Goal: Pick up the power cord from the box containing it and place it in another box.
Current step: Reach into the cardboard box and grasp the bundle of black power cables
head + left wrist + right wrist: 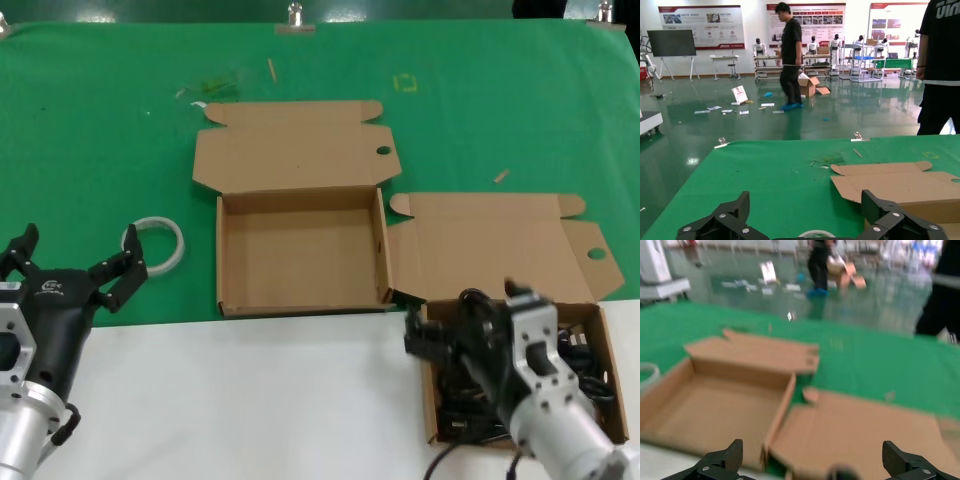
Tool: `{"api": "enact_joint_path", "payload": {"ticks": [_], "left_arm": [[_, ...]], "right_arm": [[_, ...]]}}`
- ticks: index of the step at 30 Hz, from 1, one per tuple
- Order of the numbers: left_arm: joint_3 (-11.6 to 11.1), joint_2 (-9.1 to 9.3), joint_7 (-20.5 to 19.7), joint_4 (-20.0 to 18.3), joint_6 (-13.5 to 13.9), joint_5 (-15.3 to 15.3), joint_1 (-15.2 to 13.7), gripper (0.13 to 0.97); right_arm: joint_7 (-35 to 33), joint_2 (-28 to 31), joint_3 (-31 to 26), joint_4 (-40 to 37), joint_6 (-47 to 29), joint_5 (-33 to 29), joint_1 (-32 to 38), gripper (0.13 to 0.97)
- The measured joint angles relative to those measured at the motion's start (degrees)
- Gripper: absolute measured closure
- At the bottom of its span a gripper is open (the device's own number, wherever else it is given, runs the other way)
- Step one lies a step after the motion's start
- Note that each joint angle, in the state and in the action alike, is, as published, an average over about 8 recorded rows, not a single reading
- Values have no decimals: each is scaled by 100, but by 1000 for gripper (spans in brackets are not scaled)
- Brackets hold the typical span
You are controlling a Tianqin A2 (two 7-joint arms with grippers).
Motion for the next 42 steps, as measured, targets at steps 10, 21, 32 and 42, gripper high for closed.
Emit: {"api": "enact_joint_path", "payload": {"ticks": [10,21,32,42], "left_arm": [[0,0,-1,0,0,0,0,449],[0,0,-2,0,0,1,0,687],[0,0,-2,0,0,2,0,844],[0,0,-2,0,0,2,0,934]], "right_arm": [[17,-25,248,143,556,344,-581,132],[210,-185,677,142,646,287,-1034,190],[326,-226,963,298,585,60,-1442,288],[164,-230,1056,492,748,-46,-1700,488]]}}
